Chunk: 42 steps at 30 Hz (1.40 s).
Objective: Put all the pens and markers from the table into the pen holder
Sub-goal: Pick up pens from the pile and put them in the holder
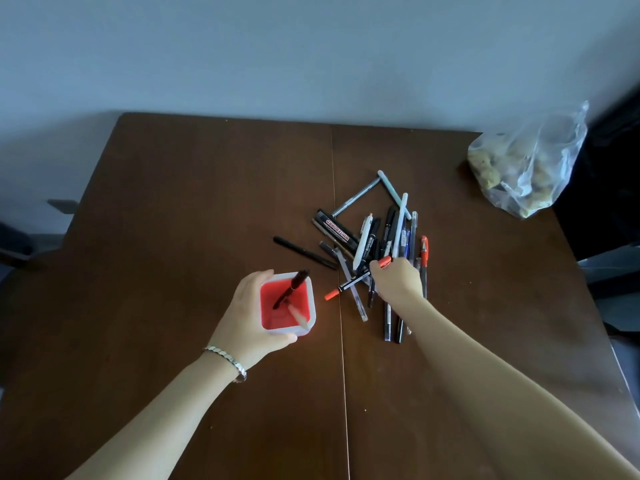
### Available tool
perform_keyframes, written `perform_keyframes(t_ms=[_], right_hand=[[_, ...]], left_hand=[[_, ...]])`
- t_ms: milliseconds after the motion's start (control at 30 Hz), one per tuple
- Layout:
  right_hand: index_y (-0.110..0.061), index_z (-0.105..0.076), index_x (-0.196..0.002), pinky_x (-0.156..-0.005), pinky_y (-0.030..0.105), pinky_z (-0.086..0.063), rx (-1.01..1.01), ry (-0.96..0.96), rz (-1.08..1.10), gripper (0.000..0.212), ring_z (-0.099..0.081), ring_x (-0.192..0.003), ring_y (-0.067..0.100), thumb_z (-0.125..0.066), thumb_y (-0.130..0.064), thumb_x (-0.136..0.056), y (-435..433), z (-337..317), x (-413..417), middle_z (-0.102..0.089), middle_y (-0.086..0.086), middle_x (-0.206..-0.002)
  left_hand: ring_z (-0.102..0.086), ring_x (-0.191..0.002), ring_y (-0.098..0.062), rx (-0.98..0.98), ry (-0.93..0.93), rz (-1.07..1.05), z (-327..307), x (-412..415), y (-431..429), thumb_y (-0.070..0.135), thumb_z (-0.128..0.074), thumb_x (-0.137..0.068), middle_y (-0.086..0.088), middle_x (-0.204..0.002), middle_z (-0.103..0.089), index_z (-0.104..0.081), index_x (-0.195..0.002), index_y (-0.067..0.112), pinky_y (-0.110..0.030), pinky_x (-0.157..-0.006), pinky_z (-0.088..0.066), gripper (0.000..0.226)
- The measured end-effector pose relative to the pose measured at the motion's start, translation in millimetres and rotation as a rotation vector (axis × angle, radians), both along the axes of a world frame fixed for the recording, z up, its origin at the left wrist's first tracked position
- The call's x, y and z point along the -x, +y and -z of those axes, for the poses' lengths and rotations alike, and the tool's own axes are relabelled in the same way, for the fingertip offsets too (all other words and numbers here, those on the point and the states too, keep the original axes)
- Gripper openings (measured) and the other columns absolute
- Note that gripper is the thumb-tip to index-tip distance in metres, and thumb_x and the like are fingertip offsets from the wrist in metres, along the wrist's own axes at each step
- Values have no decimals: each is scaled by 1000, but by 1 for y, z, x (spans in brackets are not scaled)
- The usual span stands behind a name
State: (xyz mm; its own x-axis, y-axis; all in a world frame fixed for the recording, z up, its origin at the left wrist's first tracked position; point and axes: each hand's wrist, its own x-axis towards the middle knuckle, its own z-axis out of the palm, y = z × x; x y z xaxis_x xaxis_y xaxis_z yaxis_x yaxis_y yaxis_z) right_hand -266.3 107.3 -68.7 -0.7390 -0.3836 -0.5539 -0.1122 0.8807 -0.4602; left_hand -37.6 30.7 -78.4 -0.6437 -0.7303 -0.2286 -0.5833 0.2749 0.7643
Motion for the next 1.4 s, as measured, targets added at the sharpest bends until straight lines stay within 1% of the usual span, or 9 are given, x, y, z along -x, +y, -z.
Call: perform_keyframes(t_ms=[100,233,500,667,833,967,1133,1267,1400], right_hand=[[-5,-51,-74,-45,22,-41,-58,-104,82,27,-53,-46,20,-46,-28,-88,-13,21,8,-53,5,-55],[-6,-52,-91,-42,21,-38,-91,-114,91,19,-48,-44,16,-47,-23,-85,-22,23,6,-52,4,-57],[-8,-41,-61,-44,24,-30,-6,12,44,37,-39,-47,16,-33,-22,-94,-25,4,19,-45,5,-59],[6,-53,-114,-48,18,-26,-18,-7,-78,31,-39,-60,19,-39,-12,-94,-44,9,19,-36,0,-64],[6,-46,-119,-55,30,-42,-101,86,-95,36,-61,-84,34,-38,-20,-96,-44,23,5,-61,20,-98],[1,-38,-125,-79,42,-48,-157,181,-117,38,-53,-109,41,-41,-22,-95,-27,28,1,-48,25,-125],[-1,-40,-121,-63,36,-45,-162,213,-204,39,-61,-96,36,-54,-21,-90,-14,32,-3,-59,20,-111],[-3,-42,-113,-53,30,-42,9,44,5,41,-59,-78,29,-66,-19,-84,-5,28,-1,-57,14,-93],[-8,-45,-85,-44,24,-33,101,-63,76,19,-44,-51,15,-57,-21,-90,10,15,2,-46,3,-63]], left_hand=[[-39,-116,-2,-15,-2,-22,3,0,-1,22,-88,-49,10,-132,-36,-32,-134,24,-14,-85,-39,102],[-40,-115,-2,-2,-25,0,6,-2,-1,26,-88,-48,10,-135,-35,-30,-134,26,-16,-84,-44,103],[-40,-119,-4,19,-10,0,8,-3,-2,32,-88,-48,9,-136,-36,-31,-133,27,-21,-88,-46,103],[-39,-115,-2,16,5,5,5,-3,-1,30,-89,-48,11,-134,-35,-31,-132,28,-17,-85,-45,102],[-41,-119,-6,16,-7,11,8,-4,-2,32,-89,-48,9,-136,-35,-30,-132,28,-20,-86,-47,103],[-41,-117,-4,2,-9,0,7,-3,-1,31,-89,-49,9,-136,-34,-27,-134,29,-20,-86,-47,105],[-41,-120,-8,-1,-9,0,5,-2,0,29,-89,-50,6,-137,-34,-27,-135,26,-22,-88,-47,105],[-42,-120,-9,-1,-20,7,3,-1,0,28,-88,-52,4,-138,-35,-27,-135,25,-22,-87,-48,103],[-42,-119,-9,-15,-7,-2,4,-1,0,28,-88,-52,6,-138,-35,-27,-134,27,-23,-88,-49,102]])
